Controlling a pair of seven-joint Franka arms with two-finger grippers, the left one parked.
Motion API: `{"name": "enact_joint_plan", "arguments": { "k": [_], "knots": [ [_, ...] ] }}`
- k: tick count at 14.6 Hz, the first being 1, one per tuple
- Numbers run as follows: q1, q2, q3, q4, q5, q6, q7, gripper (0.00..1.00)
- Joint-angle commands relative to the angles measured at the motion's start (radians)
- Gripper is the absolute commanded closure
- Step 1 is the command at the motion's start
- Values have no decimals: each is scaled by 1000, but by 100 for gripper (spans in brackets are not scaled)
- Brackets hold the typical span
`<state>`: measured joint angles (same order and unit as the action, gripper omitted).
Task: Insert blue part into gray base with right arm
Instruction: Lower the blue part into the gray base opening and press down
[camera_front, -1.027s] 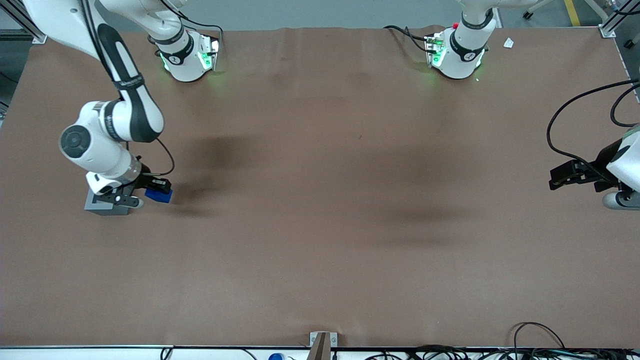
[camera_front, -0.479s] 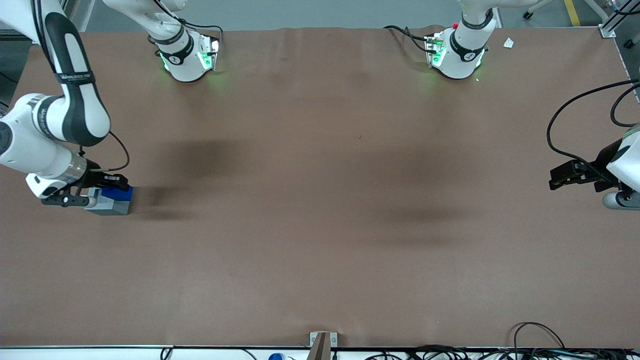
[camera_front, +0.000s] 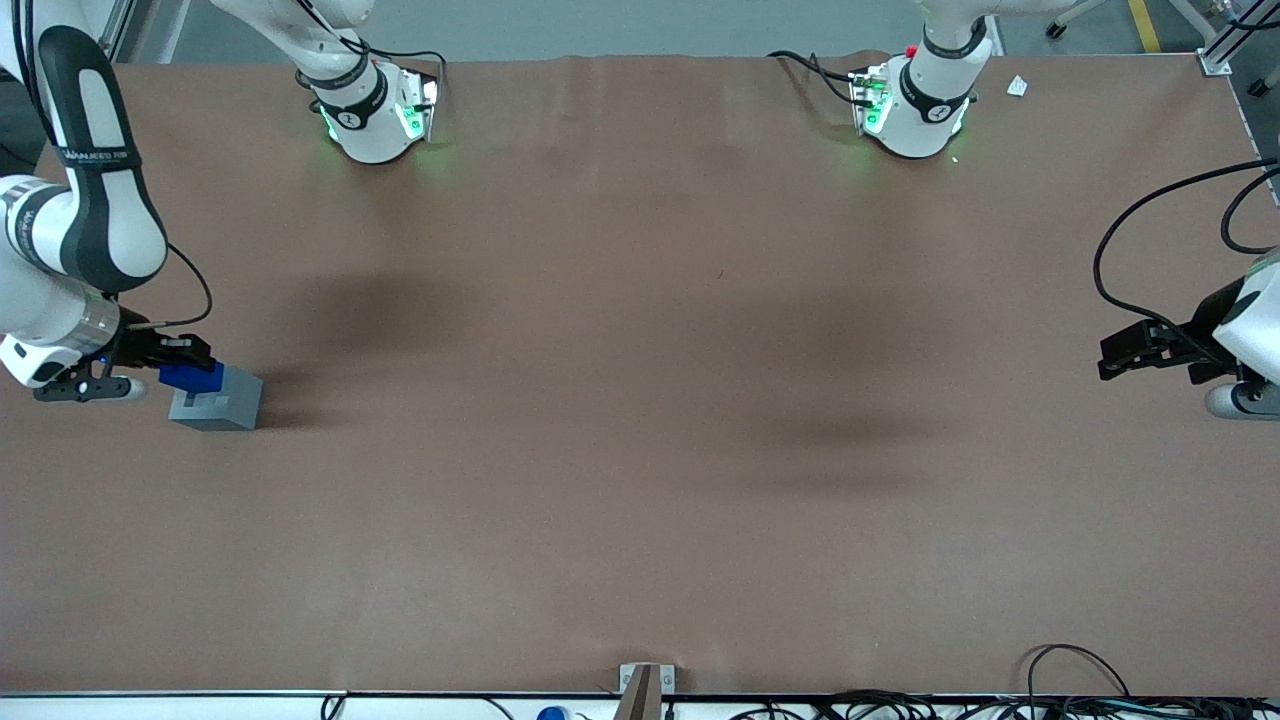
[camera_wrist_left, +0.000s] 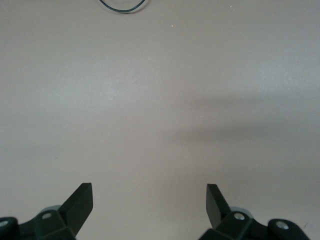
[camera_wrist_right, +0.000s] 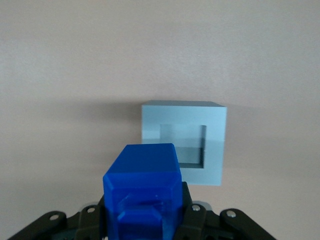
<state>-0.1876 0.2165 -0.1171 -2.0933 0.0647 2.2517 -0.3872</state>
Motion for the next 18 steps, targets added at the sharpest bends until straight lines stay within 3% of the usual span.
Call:
{"name": "enact_joint_plan", "arguments": {
  "k": [1,18],
  "knots": [
    [-33,7,16,18,3,-1,-25,89],
    [-53,118,16,73,15,39,-10,89]
  ]
}}
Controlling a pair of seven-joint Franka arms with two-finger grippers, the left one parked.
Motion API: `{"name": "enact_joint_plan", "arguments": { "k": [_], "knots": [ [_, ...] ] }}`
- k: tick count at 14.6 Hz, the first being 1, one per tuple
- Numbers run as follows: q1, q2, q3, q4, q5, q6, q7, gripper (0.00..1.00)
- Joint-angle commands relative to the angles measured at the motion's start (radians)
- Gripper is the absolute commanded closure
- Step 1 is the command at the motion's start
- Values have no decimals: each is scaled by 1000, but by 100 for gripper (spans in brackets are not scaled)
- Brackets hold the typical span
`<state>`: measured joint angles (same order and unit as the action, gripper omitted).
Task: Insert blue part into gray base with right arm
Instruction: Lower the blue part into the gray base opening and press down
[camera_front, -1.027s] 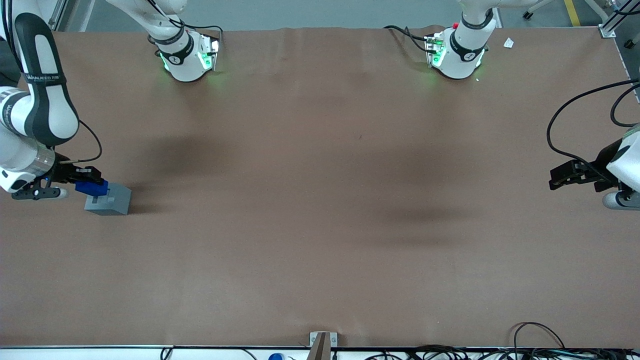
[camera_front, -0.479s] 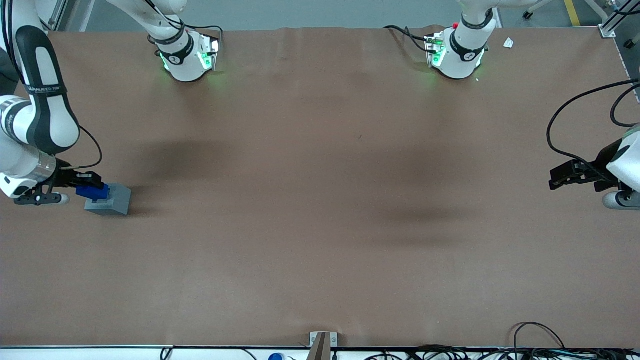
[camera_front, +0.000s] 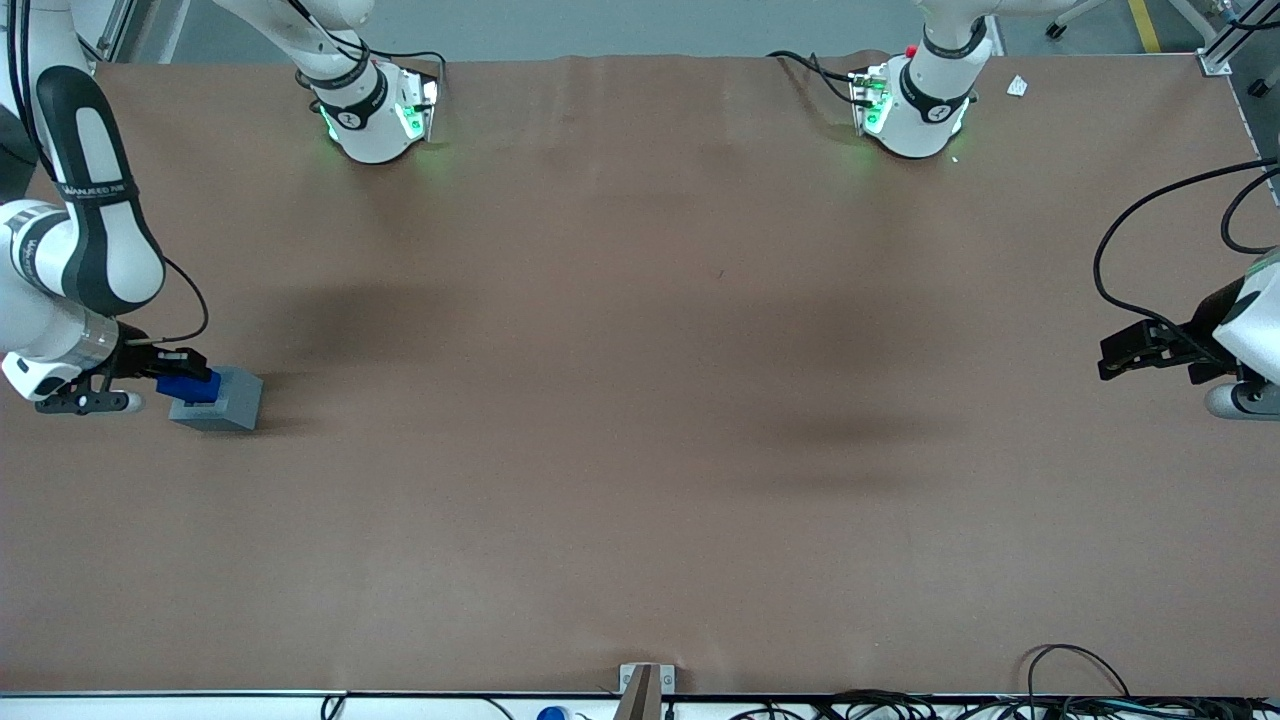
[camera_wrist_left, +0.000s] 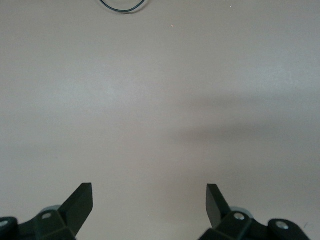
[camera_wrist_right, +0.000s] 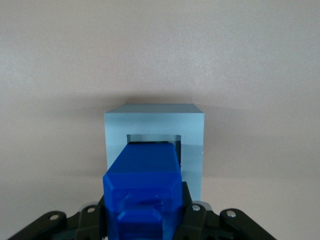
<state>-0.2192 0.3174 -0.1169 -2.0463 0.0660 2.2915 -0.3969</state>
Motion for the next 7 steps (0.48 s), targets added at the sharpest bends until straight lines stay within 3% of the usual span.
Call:
{"name": "enact_joint_plan", "arguments": {
  "k": [1,7],
  "knots": [
    [-23,25,16,34,14,-1,0,89],
    [-23,45,16,49,14,-1,0,86]
  ]
}}
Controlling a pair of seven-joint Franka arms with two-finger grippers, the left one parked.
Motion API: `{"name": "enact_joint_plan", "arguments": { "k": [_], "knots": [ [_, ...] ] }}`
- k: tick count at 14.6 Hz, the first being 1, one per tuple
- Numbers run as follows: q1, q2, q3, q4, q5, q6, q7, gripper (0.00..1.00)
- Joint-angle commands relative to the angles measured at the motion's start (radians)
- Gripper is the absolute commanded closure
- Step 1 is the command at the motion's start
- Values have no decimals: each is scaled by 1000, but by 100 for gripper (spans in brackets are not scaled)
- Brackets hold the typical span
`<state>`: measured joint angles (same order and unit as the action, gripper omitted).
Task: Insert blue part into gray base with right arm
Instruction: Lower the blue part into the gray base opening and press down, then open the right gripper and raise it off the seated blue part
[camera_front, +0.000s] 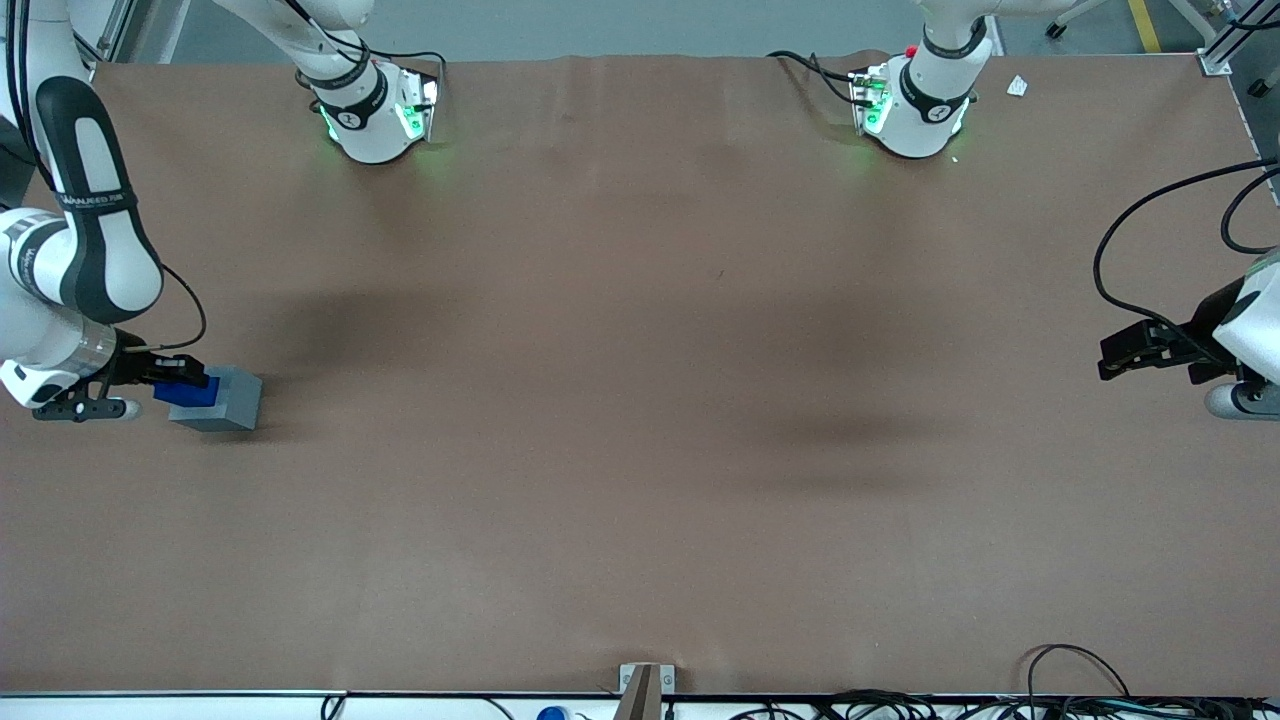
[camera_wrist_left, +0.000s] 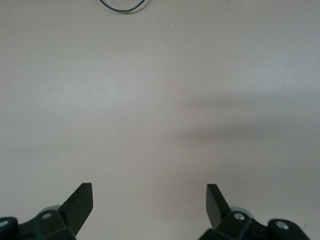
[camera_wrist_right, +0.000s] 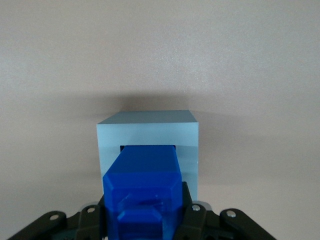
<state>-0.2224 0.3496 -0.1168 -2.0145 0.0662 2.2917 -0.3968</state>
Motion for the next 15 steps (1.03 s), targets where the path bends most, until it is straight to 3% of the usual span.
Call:
{"name": "enact_joint_plan", "arguments": {
  "k": [1,2,3,4,5,9,15],
  "knots": [
    [-20,14,16,17,14,-1,-1,84],
    [-20,14,16,17,14,-1,-1,76],
    [-20,14,16,17,14,-1,-1,54],
    [-20,14,16,17,14,-3,-1,9],
    [-20,14,16,17,14,-8,-1,0],
    [-15,2,16,17,14,-26,1,0],
    [-11,-115,17,33,15,-239,6,0]
  ]
}}
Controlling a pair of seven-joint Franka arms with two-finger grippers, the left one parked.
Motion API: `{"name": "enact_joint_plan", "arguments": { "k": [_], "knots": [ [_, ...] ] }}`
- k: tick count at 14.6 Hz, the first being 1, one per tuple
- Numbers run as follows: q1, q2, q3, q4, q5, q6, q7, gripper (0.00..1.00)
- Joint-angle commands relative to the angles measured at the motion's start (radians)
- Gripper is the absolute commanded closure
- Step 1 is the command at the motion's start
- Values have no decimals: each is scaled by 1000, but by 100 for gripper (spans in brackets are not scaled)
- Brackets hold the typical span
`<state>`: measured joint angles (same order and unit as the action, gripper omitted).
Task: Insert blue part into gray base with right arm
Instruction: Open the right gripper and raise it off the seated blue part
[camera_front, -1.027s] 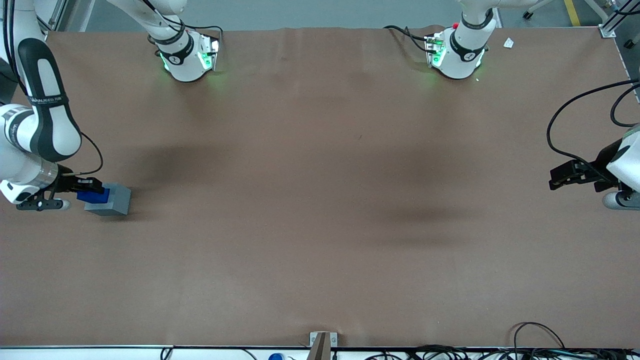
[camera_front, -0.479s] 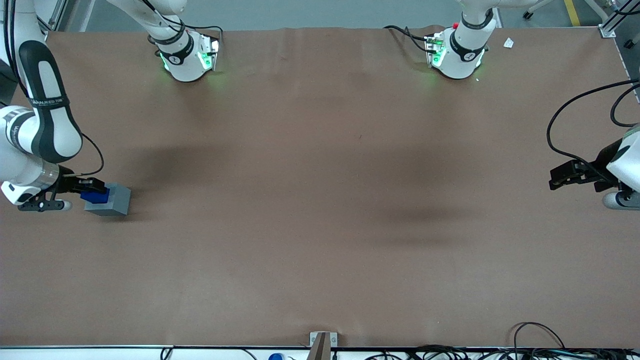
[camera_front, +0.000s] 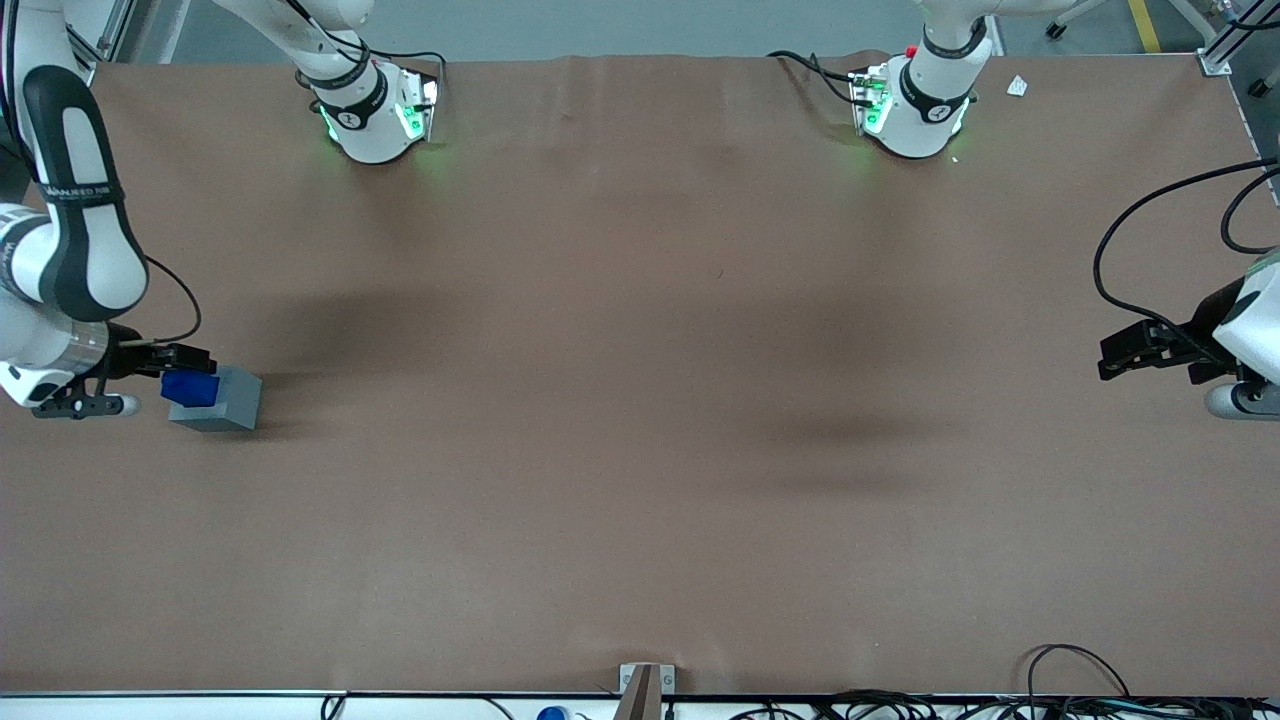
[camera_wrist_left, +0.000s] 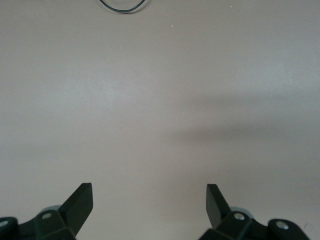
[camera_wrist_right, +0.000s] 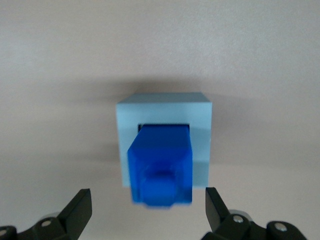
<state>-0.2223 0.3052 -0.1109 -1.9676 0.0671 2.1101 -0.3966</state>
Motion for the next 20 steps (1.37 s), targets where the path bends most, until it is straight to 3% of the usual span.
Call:
{"name": "enact_joint_plan", "arguments": {
  "k": [1,6,12,16,20],
  "knots": [
    [-8,-90,11,-4,14,-93,13,0],
    [30,-112,17,154,13,-301,139,0],
    [132,-198,19,174,10,-361,291,0],
    [228,-225,17,252,0,-481,439,0],
    [271,-247,19,346,-1,-567,452,0]
  ]
}}
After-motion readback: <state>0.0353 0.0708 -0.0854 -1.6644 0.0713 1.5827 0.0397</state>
